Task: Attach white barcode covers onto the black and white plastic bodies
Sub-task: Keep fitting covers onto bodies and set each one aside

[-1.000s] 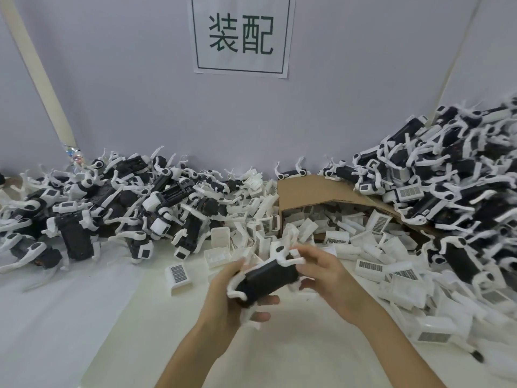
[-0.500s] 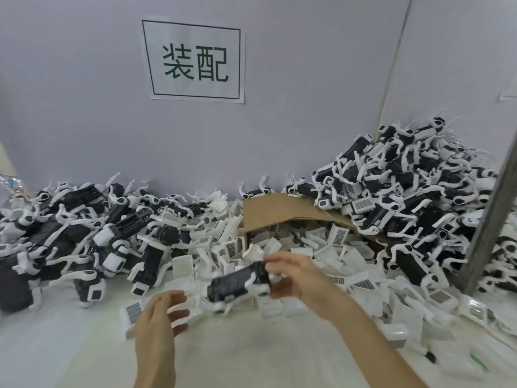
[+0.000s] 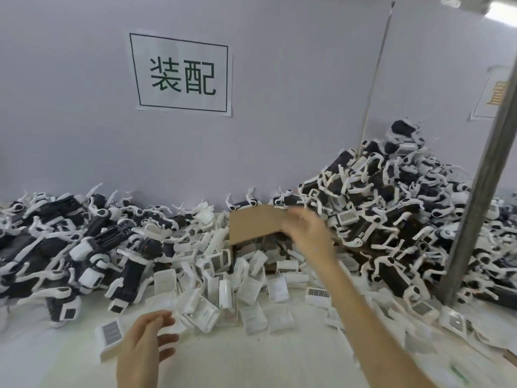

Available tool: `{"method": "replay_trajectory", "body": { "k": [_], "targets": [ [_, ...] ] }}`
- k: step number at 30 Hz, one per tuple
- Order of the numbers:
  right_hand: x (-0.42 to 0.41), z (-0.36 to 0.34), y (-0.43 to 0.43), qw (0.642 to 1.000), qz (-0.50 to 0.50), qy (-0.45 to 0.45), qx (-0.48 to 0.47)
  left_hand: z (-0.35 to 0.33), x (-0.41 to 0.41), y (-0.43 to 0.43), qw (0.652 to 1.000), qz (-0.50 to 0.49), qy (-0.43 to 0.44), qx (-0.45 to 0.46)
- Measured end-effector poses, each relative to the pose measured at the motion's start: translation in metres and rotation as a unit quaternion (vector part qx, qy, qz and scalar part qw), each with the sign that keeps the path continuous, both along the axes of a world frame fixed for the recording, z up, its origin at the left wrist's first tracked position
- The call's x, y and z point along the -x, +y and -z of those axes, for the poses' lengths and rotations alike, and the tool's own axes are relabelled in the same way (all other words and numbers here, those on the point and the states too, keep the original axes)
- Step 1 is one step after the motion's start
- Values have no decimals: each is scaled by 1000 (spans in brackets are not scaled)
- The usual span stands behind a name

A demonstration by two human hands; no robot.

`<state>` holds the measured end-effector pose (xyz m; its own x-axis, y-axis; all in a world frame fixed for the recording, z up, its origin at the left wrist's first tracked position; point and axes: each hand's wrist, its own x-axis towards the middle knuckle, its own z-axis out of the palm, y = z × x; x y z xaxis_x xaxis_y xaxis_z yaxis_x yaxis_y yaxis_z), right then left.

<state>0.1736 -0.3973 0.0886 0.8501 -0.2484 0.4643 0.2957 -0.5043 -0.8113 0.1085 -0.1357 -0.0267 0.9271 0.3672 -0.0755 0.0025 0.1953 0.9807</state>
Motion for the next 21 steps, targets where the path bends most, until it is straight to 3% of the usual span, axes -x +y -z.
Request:
{"method": "replay_trajectory", "body": {
  "k": [2, 4, 6, 12, 15, 18, 21],
  "targets": [
    [12, 61, 7, 981, 75, 74, 163, 0, 2, 1, 1000, -17, -3, -3],
    [19, 104, 11, 939, 106, 174, 278, 1, 3, 1, 1000, -23, -2, -4],
    [25, 128, 15, 936, 49, 215, 275, 2, 3, 1, 1000, -24, 7, 5],
    [28, 135, 22, 965, 12, 159, 209, 0, 6, 6, 997, -72, -21, -15],
    [28, 139, 24, 965, 3, 148, 215, 5, 6, 14, 984, -114, -33, -130],
    [27, 141, 24, 969, -7, 137, 204, 13, 2, 26, 933, -155, 10, -324],
    [29, 138, 25, 980, -9, 113, 164, 20, -2, 37, 885, -125, 80, -442]
  ]
}}
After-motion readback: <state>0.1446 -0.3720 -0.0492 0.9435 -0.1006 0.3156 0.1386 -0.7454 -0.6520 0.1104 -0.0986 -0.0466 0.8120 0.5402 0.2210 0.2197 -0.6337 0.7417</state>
